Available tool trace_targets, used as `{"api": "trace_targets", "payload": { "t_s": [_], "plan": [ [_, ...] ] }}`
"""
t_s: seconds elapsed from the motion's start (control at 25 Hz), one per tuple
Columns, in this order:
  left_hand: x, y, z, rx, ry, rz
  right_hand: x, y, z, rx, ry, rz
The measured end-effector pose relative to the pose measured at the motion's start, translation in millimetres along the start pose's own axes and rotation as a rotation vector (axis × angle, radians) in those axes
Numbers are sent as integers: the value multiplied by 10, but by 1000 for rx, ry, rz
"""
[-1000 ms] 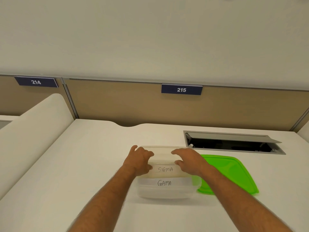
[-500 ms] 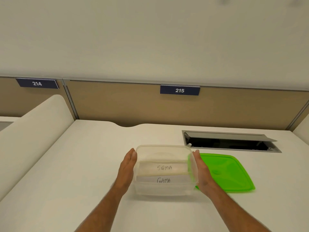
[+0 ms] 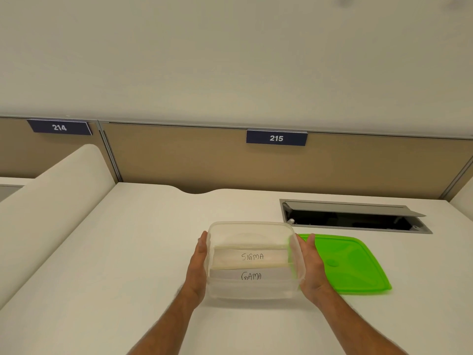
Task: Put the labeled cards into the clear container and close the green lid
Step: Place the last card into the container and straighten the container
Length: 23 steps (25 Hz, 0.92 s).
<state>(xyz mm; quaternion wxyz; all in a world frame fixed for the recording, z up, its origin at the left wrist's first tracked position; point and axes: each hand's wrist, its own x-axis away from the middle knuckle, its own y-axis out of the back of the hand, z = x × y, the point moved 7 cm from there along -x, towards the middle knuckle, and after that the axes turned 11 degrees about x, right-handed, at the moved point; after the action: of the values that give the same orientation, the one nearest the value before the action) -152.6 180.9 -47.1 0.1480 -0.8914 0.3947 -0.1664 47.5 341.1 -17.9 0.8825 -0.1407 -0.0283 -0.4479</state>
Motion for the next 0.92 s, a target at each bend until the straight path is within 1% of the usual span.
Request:
{"api": "trace_targets", "payload": {
  "t_s": [0.2,0.44,0.68,0.92],
  "plan": [
    [183,-101,-55,32,-10,40,83,13,2,6,16,3],
    [432,-100,-138,72,-63,33,353,-38,104,-6,56,8],
    [826,-151,-221,71,-99,27,704,-75,72,-5,53,27],
    [1174,-77,-190,43,-104,67,1060,-86,0,9,49,37]
  ]
}}
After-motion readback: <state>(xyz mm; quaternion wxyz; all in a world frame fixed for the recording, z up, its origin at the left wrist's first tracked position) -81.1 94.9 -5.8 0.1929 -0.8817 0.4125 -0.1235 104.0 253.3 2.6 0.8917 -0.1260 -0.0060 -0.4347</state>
